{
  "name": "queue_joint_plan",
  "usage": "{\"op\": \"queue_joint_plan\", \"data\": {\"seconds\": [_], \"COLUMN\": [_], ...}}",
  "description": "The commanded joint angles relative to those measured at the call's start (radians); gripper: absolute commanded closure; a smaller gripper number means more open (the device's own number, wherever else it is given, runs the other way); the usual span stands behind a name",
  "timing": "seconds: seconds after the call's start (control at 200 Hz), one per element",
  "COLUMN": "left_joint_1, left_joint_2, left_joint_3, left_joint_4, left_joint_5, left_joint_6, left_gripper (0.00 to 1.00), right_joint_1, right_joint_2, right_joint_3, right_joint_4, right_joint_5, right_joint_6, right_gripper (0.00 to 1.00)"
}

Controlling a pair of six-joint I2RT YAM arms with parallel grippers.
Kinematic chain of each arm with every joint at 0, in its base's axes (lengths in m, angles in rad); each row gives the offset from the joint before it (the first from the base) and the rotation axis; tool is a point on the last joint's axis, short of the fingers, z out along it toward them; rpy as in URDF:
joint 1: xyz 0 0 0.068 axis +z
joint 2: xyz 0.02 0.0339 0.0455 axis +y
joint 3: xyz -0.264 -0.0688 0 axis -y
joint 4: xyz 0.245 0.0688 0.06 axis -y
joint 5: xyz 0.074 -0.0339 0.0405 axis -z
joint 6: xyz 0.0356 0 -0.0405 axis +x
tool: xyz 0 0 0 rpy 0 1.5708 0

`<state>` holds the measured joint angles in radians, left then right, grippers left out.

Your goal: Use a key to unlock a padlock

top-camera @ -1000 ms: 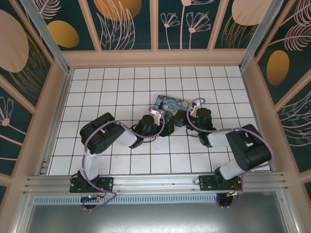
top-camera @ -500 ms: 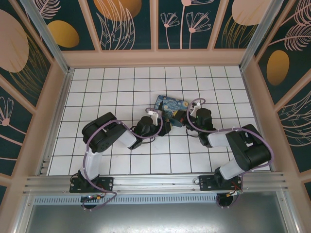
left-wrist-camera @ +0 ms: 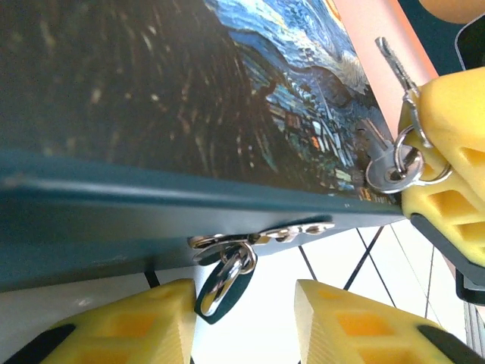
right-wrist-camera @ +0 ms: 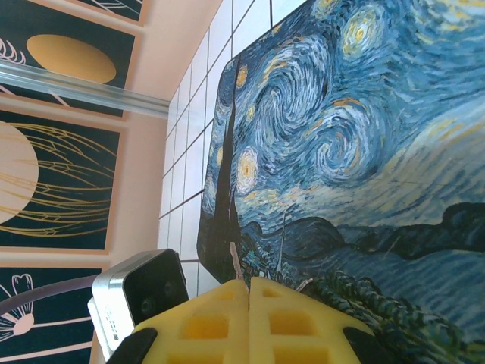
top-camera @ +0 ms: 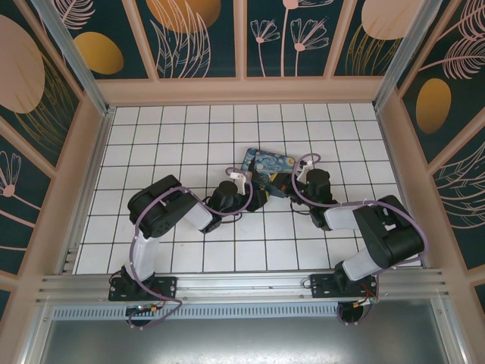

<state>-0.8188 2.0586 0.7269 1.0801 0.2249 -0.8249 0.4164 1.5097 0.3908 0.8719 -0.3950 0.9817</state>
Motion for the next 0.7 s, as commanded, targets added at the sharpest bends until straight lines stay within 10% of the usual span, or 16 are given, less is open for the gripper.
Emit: {"op": "queue_joint_plan", "data": {"seconds": [0.0,0.696], "left_joint_1": [0.007,-0.042], "left_joint_2": [0.028,0.117], "left_joint_3": [0.021,0.066], "left_joint_4": [0.068,0.135], "left_joint_5": [0.009,-0.094], "left_joint_6": [-0.026,-0.126], "left_gripper": [0.58,0.55], "right_joint_1": [-0.005,0.016], "right_joint_2": [0.001,0.067], "right_joint_3": [0.008,0.013], "right_joint_4": [-0.005,0.044], "right_joint_5": [-0.008,-0.002], "right_joint_6": [-0.001,0.017], "right_gripper": [1.0,1.0]}}
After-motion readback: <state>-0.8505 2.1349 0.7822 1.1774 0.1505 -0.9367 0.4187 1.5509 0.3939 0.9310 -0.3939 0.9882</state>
